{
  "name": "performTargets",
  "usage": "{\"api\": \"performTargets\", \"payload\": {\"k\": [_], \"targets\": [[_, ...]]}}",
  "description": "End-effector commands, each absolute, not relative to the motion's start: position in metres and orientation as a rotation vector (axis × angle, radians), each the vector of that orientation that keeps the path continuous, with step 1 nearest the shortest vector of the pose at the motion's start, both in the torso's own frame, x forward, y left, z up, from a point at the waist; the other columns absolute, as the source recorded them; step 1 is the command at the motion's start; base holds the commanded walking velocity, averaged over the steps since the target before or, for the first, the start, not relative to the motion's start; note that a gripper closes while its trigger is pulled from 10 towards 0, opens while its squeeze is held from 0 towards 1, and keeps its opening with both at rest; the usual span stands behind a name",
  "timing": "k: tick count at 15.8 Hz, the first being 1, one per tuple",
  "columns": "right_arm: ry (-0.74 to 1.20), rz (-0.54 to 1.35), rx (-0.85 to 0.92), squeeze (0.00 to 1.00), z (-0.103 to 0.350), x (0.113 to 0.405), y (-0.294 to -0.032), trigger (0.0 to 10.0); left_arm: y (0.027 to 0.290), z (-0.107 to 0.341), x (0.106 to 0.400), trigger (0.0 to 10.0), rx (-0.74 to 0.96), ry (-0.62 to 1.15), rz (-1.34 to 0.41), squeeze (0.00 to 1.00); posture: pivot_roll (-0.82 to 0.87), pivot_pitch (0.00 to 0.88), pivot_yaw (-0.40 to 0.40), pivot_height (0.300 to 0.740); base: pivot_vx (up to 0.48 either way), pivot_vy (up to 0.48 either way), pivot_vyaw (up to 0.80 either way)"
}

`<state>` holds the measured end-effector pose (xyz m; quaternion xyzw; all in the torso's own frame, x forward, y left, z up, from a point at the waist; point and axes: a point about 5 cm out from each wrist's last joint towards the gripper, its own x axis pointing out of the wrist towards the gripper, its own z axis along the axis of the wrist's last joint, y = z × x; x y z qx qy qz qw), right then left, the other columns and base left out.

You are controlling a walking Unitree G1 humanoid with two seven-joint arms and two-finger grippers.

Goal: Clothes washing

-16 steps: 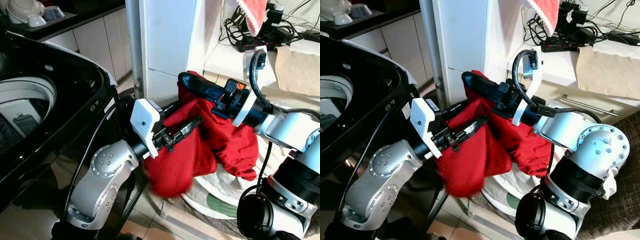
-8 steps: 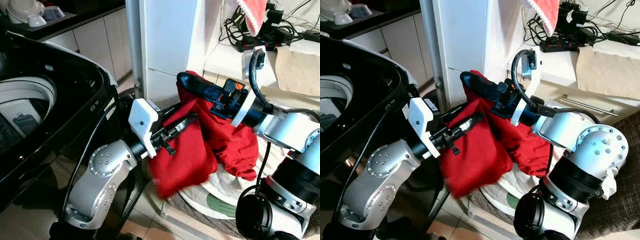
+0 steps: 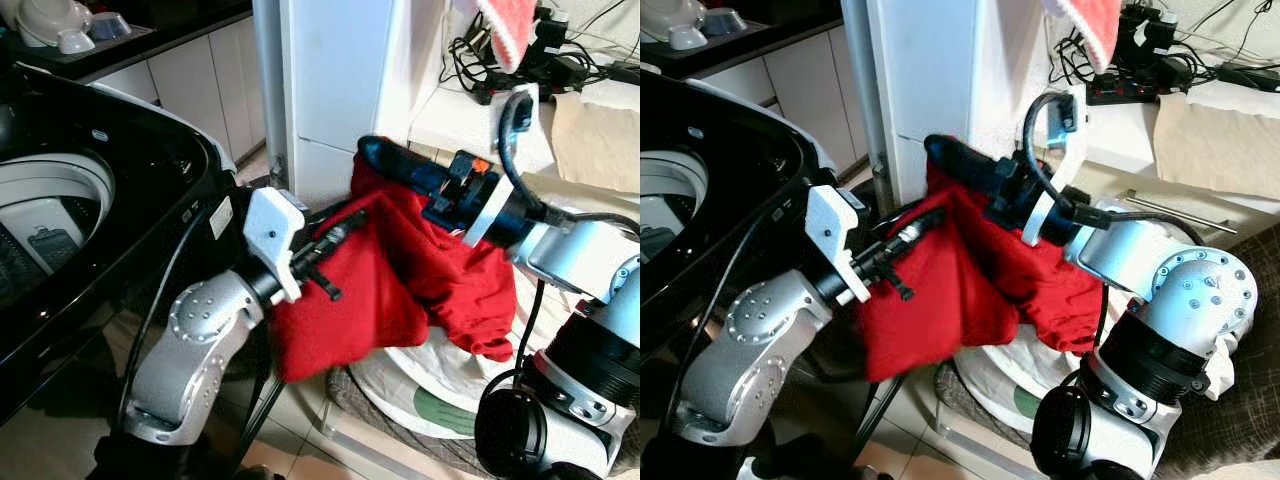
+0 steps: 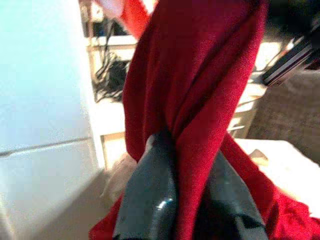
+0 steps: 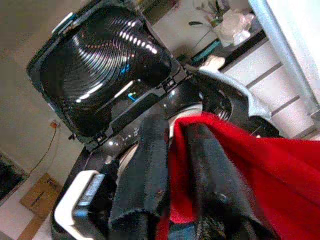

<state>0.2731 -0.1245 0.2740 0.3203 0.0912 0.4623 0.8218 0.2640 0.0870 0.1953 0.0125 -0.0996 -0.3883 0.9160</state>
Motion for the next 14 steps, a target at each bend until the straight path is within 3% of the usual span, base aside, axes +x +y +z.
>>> {"api": "performTargets", "payload": {"k": [1, 2, 3, 4, 5, 7, 9, 11, 12, 13, 14], "targets": [[0.157, 0.988, 0.662, 1.0, 0.28, 0.27, -0.124, 10.0, 0.095, 0.202, 0.271, 0.0, 0.059, -0.238, -0.742, 0.0, -0.04, 0.0, 0.011, 0.74, 0.0, 0.0, 0.0], [0.134, 0.992, 0.635, 1.0, 0.282, 0.268, -0.124, 10.0, 0.111, 0.211, 0.284, 0.0, 0.134, -0.257, -0.65, 0.0, -0.03, 0.0, 0.01, 0.74, 0.0, 0.0, 0.0], [0.119, 0.994, 0.616, 0.73, 0.284, 0.266, -0.125, 10.0, 0.122, 0.221, 0.293, 0.0, 0.193, -0.282, -0.586, 0.0, -0.03, 0.0, 0.009, 0.74, 0.0, 0.0, 0.0], [0.1, 1.003, 0.586, 0.0, 0.285, 0.264, -0.124, 10.0, 0.143, 0.245, 0.308, 0.0, 0.28, -0.339, -0.478, 0.0, -0.02, 0.0, 0.003, 0.74, 0.0, 0.0, 0.0], [0.094, 1.007, 0.575, 0.0, 0.285, 0.263, -0.124, 10.0, 0.152, 0.257, 0.313, 0.0, 0.31, -0.367, -0.434, 0.0, -0.02, 0.0, 0.003, 0.74, 0.0, 0.0, 0.0], [0.059, 1.02, 0.483, 0.0, 0.288, 0.258, -0.116, 10.0, 0.218, 0.374, 0.331, 0.0, 0.534, -0.642, -0.036, 0.0, -0.01, 0.0, 0.005, 0.74, 0.0, 0.0, 0.0], [0.084, 0.906, 0.222, 0.0, 0.276, 0.26, -0.11, 10.0, 0.25, 0.444, 0.317, 0.0, 0.751, -0.779, 0.227, 0.0, -0.01, 0.0, 0.015, 0.74, 0.0, 0.0, 0.0], [0.085, 0.856, 0.156, 0.0, 0.27, 0.262, -0.109, 10.0, 0.261, 0.46, 0.313, 0.0, 0.912, -0.782, 0.36, 0.0, -0.01, 0.0, 0.021, 0.74, 0.0, 0.0, 0.0], [0.09, 0.841, 0.156, 0.0, 0.265, 0.262, -0.109, 10.0, 0.269, 0.447, 0.323, 0.0, 1.001, -0.694, 0.391, 0.0, -0.01, 0.0, 0.024, 0.74, 0.0, 0.0, 0.0], [0.116, 0.835, 0.13, 0.0, 0.257, 0.261, -0.107, 10.0, 0.272, 0.419, 0.341, 0.0, 0.979, -0.574, 0.319, 0.0, -0.01, 0.0, 0.022, 0.74, 0.0, 0.0, 0.0], [0.145, 0.828, 0.086, 0.0, 0.247, 0.26, -0.105, 10.0, 0.271, 0.387, 0.358, 1.8, 0.921, -0.463, 0.226, 0.0, -0.01, 0.0, 0.021, 0.74, 0.0, 0.0, 0.0]]}}
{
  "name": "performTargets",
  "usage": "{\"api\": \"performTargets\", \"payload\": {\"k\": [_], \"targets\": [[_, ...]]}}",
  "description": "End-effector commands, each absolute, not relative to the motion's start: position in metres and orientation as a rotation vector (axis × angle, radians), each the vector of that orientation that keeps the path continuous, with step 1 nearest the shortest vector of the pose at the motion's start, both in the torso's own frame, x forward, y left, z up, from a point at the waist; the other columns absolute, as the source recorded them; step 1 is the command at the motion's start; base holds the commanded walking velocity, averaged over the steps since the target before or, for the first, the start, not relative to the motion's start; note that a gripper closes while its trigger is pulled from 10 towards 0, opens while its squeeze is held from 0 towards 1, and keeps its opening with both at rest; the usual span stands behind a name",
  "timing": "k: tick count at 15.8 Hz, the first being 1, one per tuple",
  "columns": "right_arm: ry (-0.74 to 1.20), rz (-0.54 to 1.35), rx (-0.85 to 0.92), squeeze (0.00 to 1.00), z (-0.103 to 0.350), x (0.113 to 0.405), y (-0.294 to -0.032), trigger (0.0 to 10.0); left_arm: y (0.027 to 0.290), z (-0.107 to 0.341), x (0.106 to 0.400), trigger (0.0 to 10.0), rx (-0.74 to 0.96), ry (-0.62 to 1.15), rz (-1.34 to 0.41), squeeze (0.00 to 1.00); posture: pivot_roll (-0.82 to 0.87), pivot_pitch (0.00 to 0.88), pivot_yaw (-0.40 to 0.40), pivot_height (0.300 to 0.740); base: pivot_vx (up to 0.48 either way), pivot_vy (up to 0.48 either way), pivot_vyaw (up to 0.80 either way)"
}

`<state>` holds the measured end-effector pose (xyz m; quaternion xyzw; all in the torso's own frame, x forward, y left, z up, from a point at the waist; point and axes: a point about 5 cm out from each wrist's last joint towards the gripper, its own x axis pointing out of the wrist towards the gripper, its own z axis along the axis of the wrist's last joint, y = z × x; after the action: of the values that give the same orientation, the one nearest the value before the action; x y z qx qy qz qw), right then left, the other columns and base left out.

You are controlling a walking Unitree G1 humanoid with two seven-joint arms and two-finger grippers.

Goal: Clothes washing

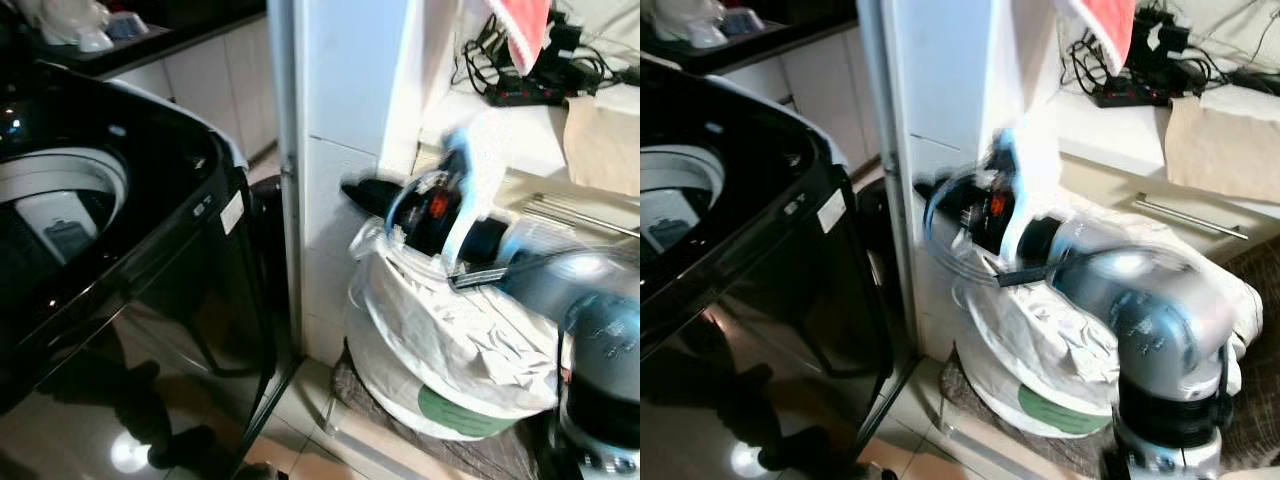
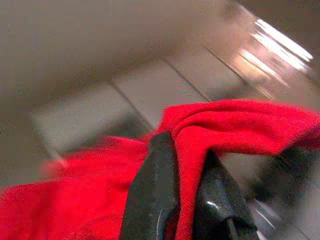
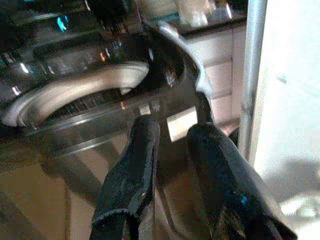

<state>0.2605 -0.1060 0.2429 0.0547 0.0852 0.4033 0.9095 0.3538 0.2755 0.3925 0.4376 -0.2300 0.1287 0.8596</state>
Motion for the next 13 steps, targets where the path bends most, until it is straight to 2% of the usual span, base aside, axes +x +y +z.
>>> {"api": "performTargets", "payload": {"k": [1, 2, 4, 5, 10, 11, 13], "targets": [[0.178, 0.82, 0.022, 0.0, 0.233, 0.258, -0.102, 10.0, 0.27, 0.339, 0.376, 8.2, 0.845, -0.301, 0.138, 0.0, -0.01, 0.0, 0.02, 0.74, 0.0, 0.0, 0.0], [0.195, 0.813, 0.001, 0.0, 0.228, 0.258, -0.101, 10.0, 0.269, 0.316, 0.381, 10.0, 0.818, -0.224, 0.108, 0.0, -0.01, 0.0, 0.018, 0.74, 0.0, 0.0, 0.0], [0.261, 0.79, -0.035, 0.0, 0.212, 0.254, -0.099, 10.0, 0.271, 0.241, 0.387, 10.0, 0.705, 0.033, 0.052, 0.0, -0.02, 0.0, 0.021, 0.74, 0.0, 0.0, 0.0], [0.27, 0.793, -0.036, 0.0, 0.21, 0.253, -0.098, 10.0, 0.273, 0.227, 0.386, 10.0, 0.688, 0.09, 0.057, 0.0, -0.02, 0.0, 0.022, 0.74, 0.0, 0.0, 0.0], [0.26, 0.857, -0.009, 0.0, 0.21, 0.244, -0.097, 10.0, 0.302, 0.21, 0.377, 10.0, 0.571, 0.298, 0.197, 0.0, -0.03, 0.0, 0.02, 0.74, 0.0, 0.0, 0.0], [0.261, 0.857, -0.007, 0.0, 0.21, 0.244, -0.097, 10.0, 0.306, 0.21, 0.375, 10.0, 0.537, 0.328, 0.193, 1.0, -0.02, 0.0, 0.018, 0.74, 0.0, 0.0, 0.0], [0.259, 0.883, 0.034, 0.0, 0.212, 0.244, -0.098, 10.0, 0.309, 0.216, 0.371, 10.0, 0.435, 0.321, 0.202, 1.0, -0.02, 0.0, 0.015, 0.74, 0.0, 0.0, 0.0]]}}
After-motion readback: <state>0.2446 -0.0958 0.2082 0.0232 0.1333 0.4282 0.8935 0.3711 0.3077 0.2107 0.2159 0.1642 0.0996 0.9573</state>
